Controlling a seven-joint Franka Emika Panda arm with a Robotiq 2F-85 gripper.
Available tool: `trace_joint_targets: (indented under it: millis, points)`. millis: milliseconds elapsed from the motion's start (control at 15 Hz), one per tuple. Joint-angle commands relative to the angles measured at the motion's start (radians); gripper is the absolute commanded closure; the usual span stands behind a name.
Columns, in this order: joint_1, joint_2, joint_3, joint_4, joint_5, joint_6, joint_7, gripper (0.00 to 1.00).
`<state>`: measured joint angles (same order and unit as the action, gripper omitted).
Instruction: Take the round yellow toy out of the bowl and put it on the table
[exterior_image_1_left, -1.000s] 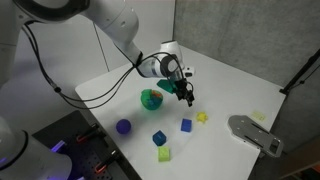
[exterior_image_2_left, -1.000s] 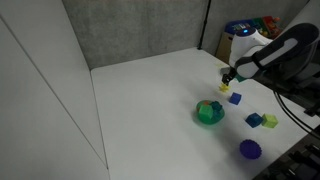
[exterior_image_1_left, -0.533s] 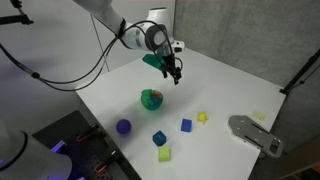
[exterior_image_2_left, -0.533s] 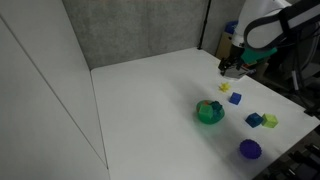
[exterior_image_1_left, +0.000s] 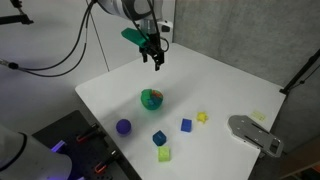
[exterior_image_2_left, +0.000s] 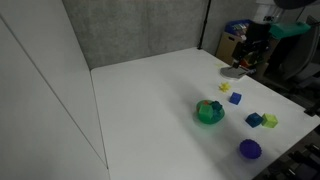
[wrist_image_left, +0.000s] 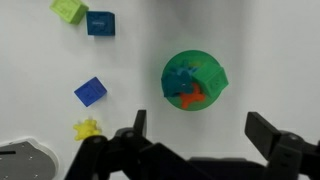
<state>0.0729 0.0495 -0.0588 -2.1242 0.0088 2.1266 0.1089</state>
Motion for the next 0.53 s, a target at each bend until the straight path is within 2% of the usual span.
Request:
trace_joint_targets:
  millis: [0,200,467]
  points:
    - [-0.030,-0.136,0.024,-0.041,0.036,-0.128,-0.033,0.00]
    - [-0.036,-0.213,0.022,-0.029,0.057,-0.244,-0.036,0.00]
    - [-0.046,-0.281,0.021,-0.019,0.059,-0.322,-0.030,0.00]
